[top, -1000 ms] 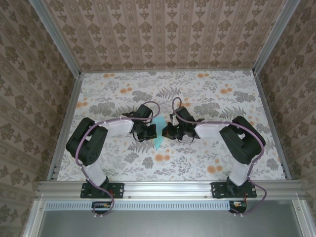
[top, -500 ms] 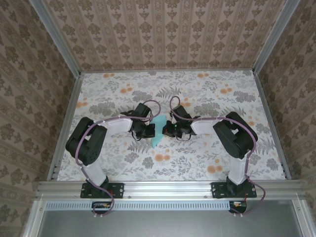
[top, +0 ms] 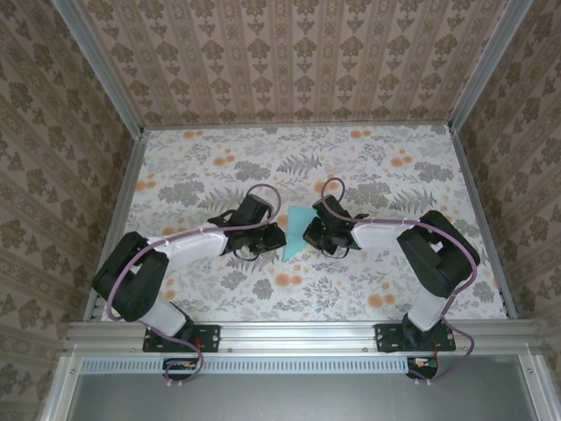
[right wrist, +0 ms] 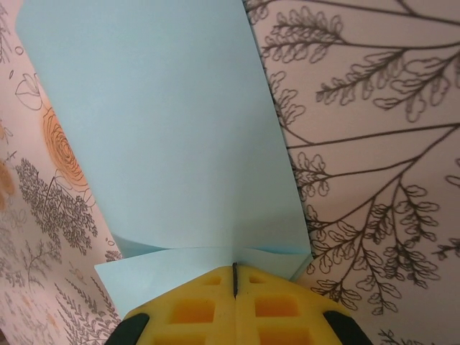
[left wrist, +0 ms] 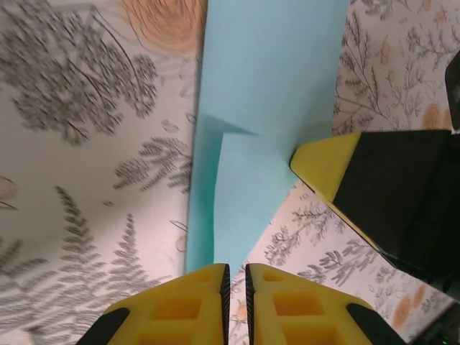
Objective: Fold a paper plane with a square sheet of paper (pick it up from the middle)
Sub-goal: Third fold the triangle at the center of the table.
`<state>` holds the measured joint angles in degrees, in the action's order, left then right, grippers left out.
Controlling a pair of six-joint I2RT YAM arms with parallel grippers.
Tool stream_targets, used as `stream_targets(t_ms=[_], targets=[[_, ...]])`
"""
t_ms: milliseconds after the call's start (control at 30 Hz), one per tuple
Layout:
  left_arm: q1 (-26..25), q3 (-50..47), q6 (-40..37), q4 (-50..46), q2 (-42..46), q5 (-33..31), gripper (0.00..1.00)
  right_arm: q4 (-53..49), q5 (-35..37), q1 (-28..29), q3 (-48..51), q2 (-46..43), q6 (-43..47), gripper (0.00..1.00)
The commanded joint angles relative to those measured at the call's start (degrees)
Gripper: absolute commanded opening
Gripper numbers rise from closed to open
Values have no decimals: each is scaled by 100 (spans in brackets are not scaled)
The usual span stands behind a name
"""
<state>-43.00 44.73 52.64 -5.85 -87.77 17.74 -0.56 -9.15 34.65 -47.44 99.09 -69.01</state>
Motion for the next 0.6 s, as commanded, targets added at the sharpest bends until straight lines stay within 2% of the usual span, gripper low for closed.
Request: stream_targets(t_ms=[0, 267, 567], targets=[[-155, 57, 543, 612, -266, 226, 12, -689, 357, 6, 178, 90, -343, 0], [-279, 214, 817, 1094, -970, 397, 4, -679, 308, 6, 217, 156, -387, 0], [-276, 58, 840, 727, -1176, 137, 1, -720, 264, -20, 265, 246, -402, 0]])
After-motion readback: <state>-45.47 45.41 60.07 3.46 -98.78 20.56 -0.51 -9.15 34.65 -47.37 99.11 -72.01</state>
